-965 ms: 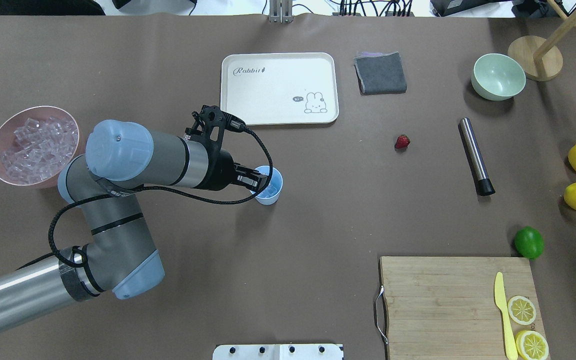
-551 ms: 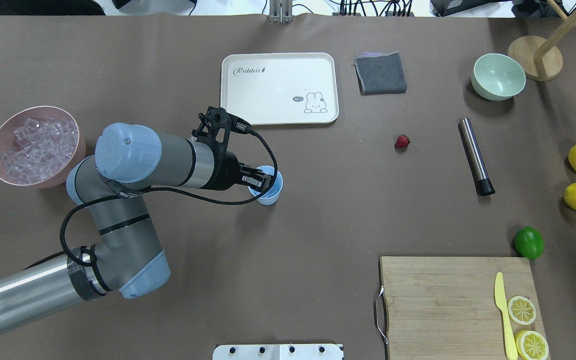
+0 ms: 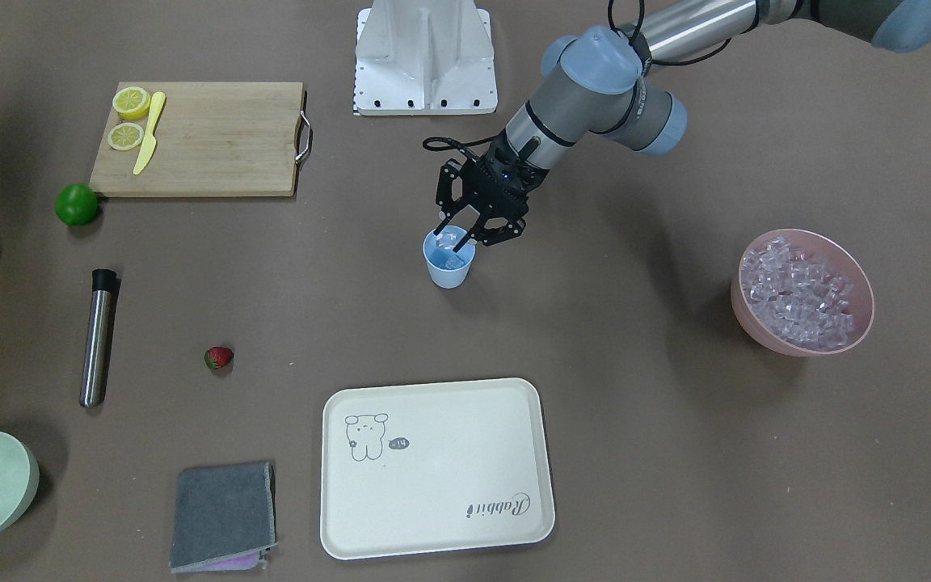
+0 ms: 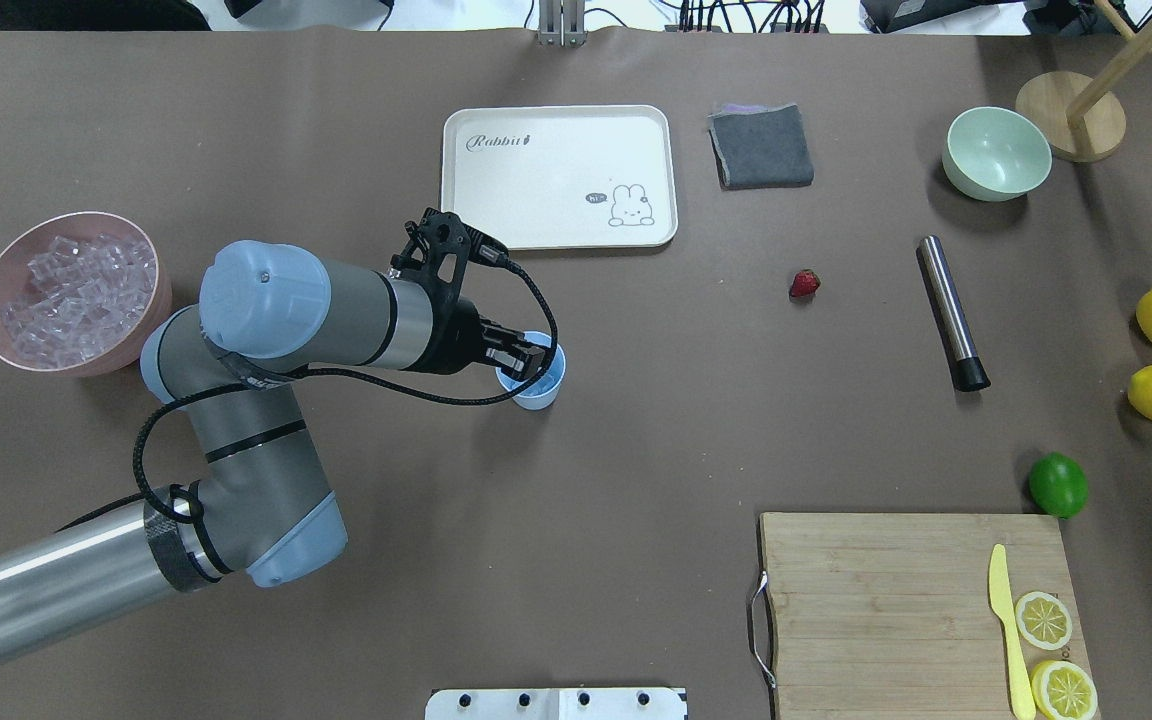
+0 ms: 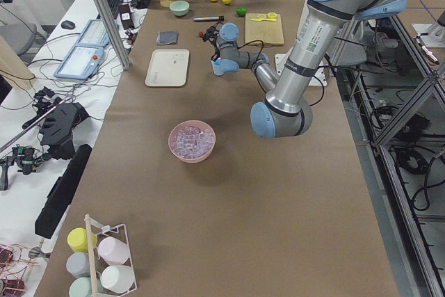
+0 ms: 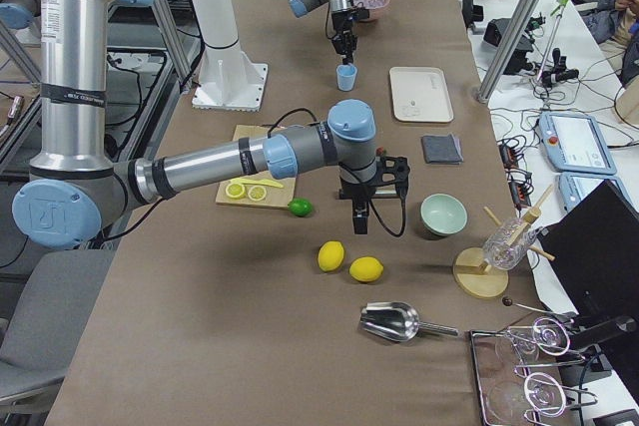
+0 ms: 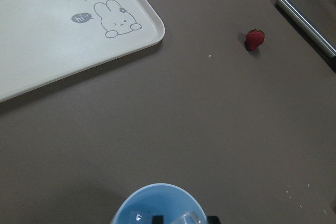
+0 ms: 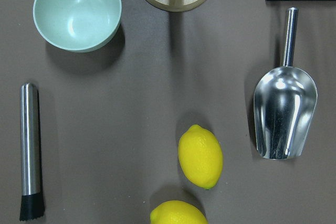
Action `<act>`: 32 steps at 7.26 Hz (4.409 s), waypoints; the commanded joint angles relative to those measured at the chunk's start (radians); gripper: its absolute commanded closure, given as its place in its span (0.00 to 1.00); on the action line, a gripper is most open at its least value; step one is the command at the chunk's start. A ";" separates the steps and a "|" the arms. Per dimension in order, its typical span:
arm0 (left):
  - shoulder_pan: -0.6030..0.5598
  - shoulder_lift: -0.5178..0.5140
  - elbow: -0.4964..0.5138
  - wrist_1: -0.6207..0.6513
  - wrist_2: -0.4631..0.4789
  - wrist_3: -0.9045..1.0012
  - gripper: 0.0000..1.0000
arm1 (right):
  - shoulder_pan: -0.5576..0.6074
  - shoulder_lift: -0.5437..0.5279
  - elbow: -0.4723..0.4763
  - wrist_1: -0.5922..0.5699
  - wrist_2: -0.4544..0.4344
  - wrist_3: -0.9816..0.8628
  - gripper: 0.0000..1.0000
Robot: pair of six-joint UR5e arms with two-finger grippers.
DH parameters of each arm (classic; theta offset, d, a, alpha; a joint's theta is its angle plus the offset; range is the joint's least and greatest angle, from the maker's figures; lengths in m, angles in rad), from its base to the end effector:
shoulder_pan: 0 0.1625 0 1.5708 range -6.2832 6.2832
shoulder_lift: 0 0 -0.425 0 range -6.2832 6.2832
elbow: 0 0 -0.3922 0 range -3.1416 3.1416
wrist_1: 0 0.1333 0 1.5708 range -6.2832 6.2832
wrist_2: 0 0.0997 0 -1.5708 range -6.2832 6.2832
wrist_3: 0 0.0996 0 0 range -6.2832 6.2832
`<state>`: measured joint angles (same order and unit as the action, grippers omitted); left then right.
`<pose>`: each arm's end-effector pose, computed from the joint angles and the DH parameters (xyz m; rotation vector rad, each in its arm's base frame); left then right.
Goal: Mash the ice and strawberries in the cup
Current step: 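Open the left gripper above the blue cup to drop the ice, then withdraw the left gripper back beside the pink bowl, then move the right gripper over the red strawberry near the grey cloth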
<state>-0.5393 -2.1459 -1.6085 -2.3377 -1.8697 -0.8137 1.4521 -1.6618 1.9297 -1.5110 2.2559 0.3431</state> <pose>0.5167 -0.4304 0.2137 0.6308 1.2489 0.3873 0.0155 -0.4639 0.5229 0.1510 -0.7328 0.1016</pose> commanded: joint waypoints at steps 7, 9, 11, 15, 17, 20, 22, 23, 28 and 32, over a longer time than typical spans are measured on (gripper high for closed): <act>-0.279 0.015 -0.017 0.093 -0.258 0.024 0.03 | 0.002 -0.019 0.037 0.002 0.025 0.062 0.00; -0.405 0.092 -0.047 0.118 -0.357 0.025 0.03 | 0.001 0.010 0.047 0.017 0.078 0.065 0.00; -0.550 0.149 -0.039 0.211 -0.489 0.063 0.03 | -0.006 0.011 0.040 0.139 0.114 0.184 0.00; -0.859 0.248 -0.042 0.556 -0.605 0.642 0.03 | -0.146 0.172 -0.021 0.178 0.027 0.390 0.00; -0.948 0.303 -0.031 0.595 -0.592 0.748 0.03 | -0.205 0.191 -0.038 0.176 0.010 0.381 0.00; -0.979 0.369 -0.045 0.595 -0.440 0.749 0.03 | -0.315 0.223 -0.069 0.170 -0.064 0.393 0.00; -0.976 0.428 -0.044 0.594 -0.334 0.749 0.03 | -0.357 0.235 -0.090 0.169 -0.099 0.393 0.00; -0.969 0.434 -0.038 0.592 -0.307 0.743 0.02 | -0.387 0.237 -0.098 0.169 -0.139 0.395 0.00; -0.955 0.434 -0.008 0.584 -0.304 0.734 0.02 | -0.524 0.379 -0.164 0.176 -0.205 0.605 0.00; -0.944 0.434 0.002 0.557 -0.252 0.737 0.02 | -0.619 0.484 -0.270 0.178 -0.289 0.792 0.00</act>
<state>-1.4899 -1.7119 -1.6151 -1.7695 -2.1379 -0.0777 0.8568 -1.2057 1.6970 -1.3332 1.9884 1.0976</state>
